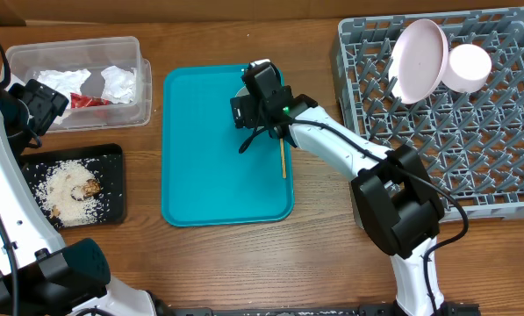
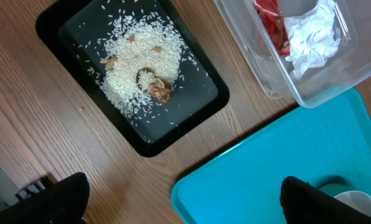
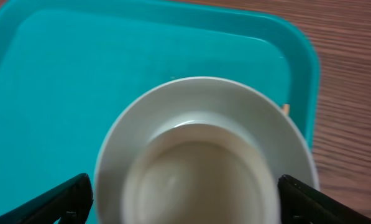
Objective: Sort waste into correct bins and load items into the dishwasher
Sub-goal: 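Grasp the white bowl rim with the right gripper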
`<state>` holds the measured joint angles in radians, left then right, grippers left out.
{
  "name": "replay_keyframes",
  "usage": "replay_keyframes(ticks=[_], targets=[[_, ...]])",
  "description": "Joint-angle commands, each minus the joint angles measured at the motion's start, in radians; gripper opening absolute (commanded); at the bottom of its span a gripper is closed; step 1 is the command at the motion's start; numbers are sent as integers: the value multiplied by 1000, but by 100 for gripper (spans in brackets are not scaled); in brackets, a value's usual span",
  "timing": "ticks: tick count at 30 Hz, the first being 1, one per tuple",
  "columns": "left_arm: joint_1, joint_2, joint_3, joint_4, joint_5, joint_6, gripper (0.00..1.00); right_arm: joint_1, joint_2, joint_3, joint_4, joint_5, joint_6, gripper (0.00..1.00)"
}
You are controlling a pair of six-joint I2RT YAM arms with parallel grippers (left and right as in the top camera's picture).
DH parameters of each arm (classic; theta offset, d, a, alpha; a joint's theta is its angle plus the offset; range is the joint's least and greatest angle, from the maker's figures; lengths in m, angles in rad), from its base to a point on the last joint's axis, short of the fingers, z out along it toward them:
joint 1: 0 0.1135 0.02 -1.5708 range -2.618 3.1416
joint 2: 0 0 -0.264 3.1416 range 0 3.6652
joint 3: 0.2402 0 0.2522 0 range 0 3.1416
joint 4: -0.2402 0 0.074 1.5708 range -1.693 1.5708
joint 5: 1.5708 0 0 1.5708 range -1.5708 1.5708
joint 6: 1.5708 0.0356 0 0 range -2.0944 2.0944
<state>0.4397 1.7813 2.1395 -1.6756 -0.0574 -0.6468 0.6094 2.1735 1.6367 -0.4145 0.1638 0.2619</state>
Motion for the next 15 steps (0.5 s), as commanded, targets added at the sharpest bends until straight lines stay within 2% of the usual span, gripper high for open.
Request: replay_keyframes(ticks=[1,10,15], targets=[[5,5,-5,1,-13,11,100,-3,13,8,15,75,27,95],[5,5,-5,1,-12,11,100,-3,41,8,20,76,29,79],[5,5,-5,1,-13,11,100,-3,25,8,8,82,81,70]])
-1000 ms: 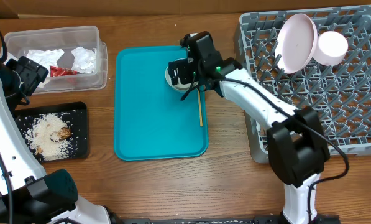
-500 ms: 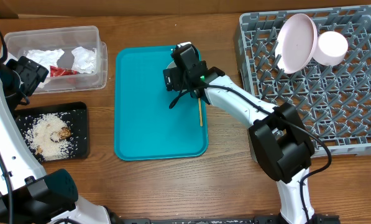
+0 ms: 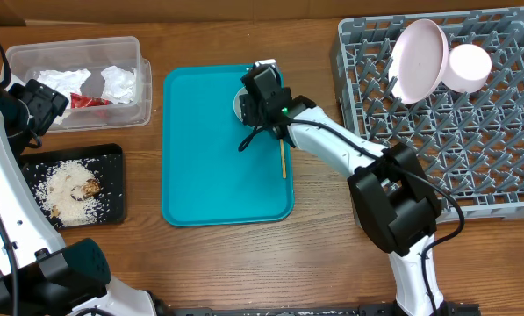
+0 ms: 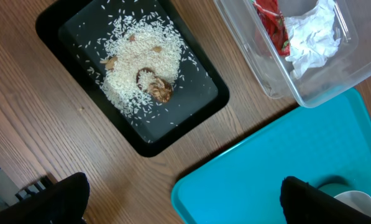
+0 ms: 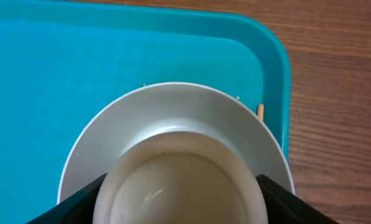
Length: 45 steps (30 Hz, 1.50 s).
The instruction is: Sort waste into correct bins and load items into the dishwasher
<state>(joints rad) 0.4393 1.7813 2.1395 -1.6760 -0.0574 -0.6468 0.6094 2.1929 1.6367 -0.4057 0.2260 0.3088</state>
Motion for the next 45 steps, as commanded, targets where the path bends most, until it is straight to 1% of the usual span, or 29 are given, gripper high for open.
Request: replay_keyframes(ticks=[1,9,13,16,19,21,23,26,30,34,36,39,42,43,45], targets=[[5,5,-5,2,-13,12,100,-3,-10,8,-1,17,37,67],[5,5,-5,2,-13,11,100,-14,-155,8,-14,24,37,64],[5,5,-5,2,-13,12,100,-49,-276,8,-53,57,37,64],[5,5,-5,2,-13,12,100,-101,-385,8,-100,89,36,64],[5,5,-5,2,-13,11,100,-182,-499,8,-163,114,36,64],[5,5,-5,2,-13,11,100,-263,-574,8,-213,117,35,64],[5,5,-5,2,-12,11,100,-358,-632,8,-256,118,32,64],[5,5,-5,2,-13,11,100,-541,-687,8,-315,117,32,64],[5,5,-5,2,-13,12,100,-788,-686,8,-385,117,32,64],[5,5,-5,2,-12,11,100,-998,-609,7,-426,117,27,65],[5,5,-5,2,-12,11,100,-1051,-575,7,-435,103,29,65],[5,5,-5,2,-13,11,100,-1122,-511,7,-427,29,29,65],[5,5,-5,2,-12,11,100,-1157,-456,7,-412,27,28,65],[5,5,-5,2,-13,11,100,-1166,-439,7,-410,27,29,67],[5,5,-5,2,-13,11,100,-1175,-415,7,-408,27,29,73]])
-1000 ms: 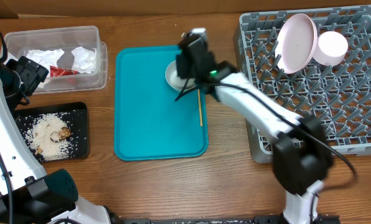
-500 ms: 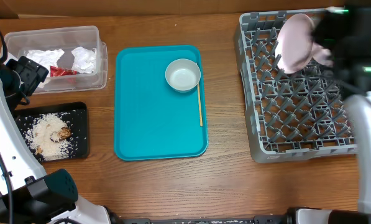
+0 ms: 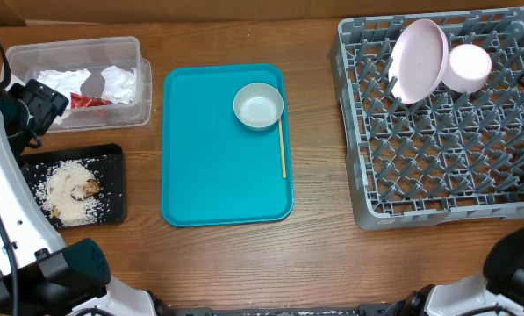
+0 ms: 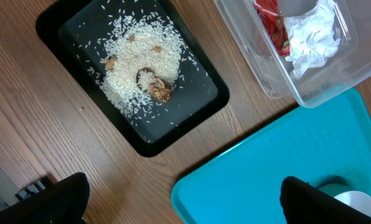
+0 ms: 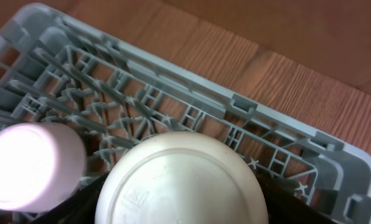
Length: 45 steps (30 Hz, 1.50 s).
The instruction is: Sort waste into correct bins and load items into the dishwasher
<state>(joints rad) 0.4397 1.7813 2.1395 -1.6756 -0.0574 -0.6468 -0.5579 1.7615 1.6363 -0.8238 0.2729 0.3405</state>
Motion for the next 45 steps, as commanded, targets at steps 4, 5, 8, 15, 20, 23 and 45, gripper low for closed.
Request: replay_keyframes(ticks=[4,5,8,15,20,23,45], targets=[[5,5,-5,1,-12,11,100,-12,41,8,6,-20,-3,76],[5,5,-5,1,-13,12,100,-12,42,8,7,-21,-2,78],[5,5,-5,1,-12,12,100,-12,42,8,6,-23,-2,84],[5,5,-5,1,-13,11,99,15,28,8,-32,-180,5,87],[5,5,-5,1,-12,11,100,122,-27,8,-31,-187,0,85],[5,5,-5,1,-13,11,100,212,-77,8,-18,-185,1,82],[5,5,-5,1,-13,11,100,1104,127,8,196,-272,-33,63]])
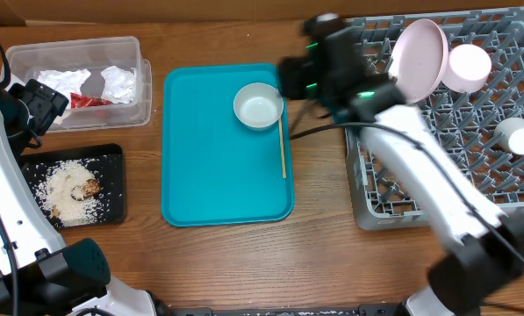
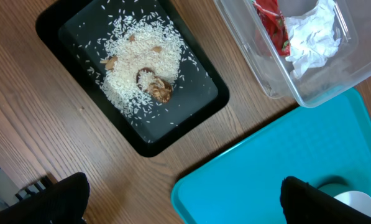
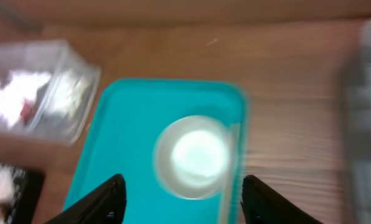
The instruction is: Sort waste into correct bins and load items into the dishwasher
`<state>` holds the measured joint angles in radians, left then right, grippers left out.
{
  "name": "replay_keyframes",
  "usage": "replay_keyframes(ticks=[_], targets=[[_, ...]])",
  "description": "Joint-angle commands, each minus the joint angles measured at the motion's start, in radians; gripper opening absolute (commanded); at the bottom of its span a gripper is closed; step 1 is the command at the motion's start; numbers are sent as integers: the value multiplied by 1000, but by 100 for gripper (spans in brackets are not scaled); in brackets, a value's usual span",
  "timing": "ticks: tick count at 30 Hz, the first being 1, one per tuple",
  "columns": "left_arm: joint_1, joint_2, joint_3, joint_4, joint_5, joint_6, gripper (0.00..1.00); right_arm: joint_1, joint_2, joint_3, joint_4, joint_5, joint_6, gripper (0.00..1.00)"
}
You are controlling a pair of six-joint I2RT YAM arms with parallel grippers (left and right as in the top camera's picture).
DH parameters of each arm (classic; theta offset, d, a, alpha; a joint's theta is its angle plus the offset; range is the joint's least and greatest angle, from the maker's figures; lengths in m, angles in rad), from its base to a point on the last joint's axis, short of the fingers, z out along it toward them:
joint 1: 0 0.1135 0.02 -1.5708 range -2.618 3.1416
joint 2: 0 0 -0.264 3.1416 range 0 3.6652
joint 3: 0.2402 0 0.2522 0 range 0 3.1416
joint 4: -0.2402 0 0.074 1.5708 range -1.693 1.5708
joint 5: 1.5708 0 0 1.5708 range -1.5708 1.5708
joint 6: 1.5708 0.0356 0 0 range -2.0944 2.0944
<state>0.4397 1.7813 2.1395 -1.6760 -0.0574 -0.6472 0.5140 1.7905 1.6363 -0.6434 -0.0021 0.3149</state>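
A white bowl [image 1: 258,105] sits at the far right of the teal tray [image 1: 209,175], with a wooden chopstick [image 1: 283,149] lying beside it. The grey dish rack [image 1: 437,167] holds a pink plate [image 1: 419,60], a pink cup [image 1: 469,66] and a white cup [image 1: 516,136]. My right gripper [image 1: 292,75] hovers between tray and rack, open and empty; its blurred wrist view looks down on the bowl [image 3: 197,155] from above. My left gripper [image 2: 184,186] is open and empty, high above the tray's near-left corner.
A clear bin [image 1: 77,79] with crumpled paper and a red wrapper stands at the far left. A black tray [image 1: 73,189] of rice and scraps lies in front of it. Bare wood runs along the front edge.
The white cup has left my right gripper and now lies in the rack's right side. The right gripper has opened and come back to the tray's far right. The left arm is unchanged.
My right gripper was open over a white cup standing in the bowl, then closed round the cup. Later it held the cup upside down over the rack. Now the cup lies in the rack and the gripper is open above the bowl.
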Motion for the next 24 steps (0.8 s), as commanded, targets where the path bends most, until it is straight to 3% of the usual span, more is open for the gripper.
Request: replay_keyframes(ticks=[1,12,19,24], targets=[[5,5,-5,2,-13,12,100,47,135,8,30,3,-7,63],[5,5,-5,2,-13,12,100,150,367,8,183,11,-33,61],[5,5,-5,2,-13,12,100,161,383,8,180,38,-61,45],[5,5,-5,2,-12,12,100,161,391,8,167,38,-120,45]])
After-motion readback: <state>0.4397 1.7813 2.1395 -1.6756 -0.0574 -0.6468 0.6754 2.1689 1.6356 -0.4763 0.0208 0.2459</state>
